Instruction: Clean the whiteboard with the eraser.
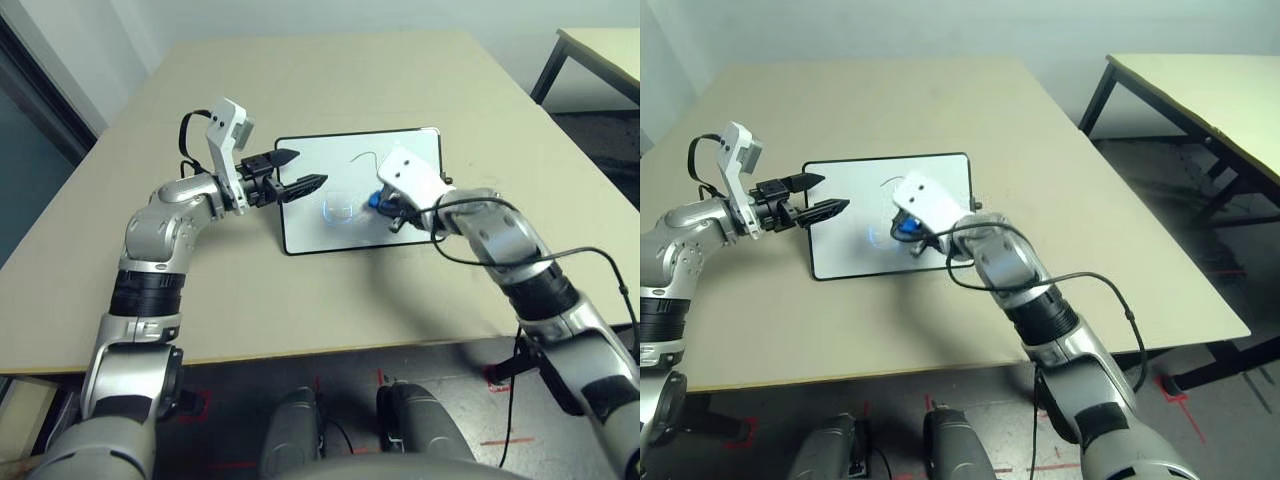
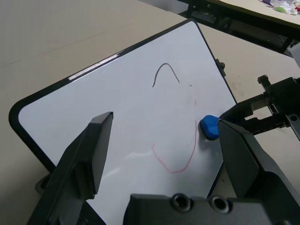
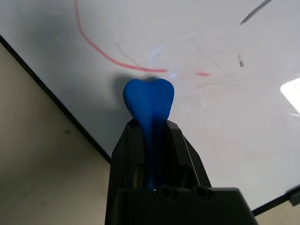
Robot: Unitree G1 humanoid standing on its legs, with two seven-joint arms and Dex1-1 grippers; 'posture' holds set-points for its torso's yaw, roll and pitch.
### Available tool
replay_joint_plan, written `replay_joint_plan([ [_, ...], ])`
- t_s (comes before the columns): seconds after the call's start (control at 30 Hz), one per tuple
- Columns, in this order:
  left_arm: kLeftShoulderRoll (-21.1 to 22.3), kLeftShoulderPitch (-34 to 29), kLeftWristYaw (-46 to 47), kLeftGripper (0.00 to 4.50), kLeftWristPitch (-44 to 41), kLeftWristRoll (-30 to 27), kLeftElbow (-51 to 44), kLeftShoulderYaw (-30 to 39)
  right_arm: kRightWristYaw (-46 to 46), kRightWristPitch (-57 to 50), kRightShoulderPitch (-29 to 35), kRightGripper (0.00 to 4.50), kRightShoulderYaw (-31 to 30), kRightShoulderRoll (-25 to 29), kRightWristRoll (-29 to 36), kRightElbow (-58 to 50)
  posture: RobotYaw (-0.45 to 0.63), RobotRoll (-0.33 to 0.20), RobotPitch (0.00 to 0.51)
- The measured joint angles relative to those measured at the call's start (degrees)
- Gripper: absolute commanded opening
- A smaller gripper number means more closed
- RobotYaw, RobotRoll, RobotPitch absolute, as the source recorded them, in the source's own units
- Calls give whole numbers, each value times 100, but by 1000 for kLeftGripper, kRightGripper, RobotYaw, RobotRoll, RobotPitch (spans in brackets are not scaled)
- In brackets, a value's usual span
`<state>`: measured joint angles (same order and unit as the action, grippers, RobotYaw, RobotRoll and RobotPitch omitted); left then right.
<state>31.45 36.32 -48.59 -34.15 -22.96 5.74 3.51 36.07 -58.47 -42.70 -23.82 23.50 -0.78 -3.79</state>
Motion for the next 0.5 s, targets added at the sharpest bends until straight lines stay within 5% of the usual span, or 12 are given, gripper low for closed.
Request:
replay_joint_plan([
  [0.27, -1, -67, 31, 4500, -60, -20, -119, 10, -492, 779, -976, 459, 423, -108, -171, 1325, -39, 0, 99],
  [0.5, -5, -95, 62, 4500, -120, -25, -151, 12, 2, 294, -437, 458, -14, 203, -194, 284, -42, 0, 101],
])
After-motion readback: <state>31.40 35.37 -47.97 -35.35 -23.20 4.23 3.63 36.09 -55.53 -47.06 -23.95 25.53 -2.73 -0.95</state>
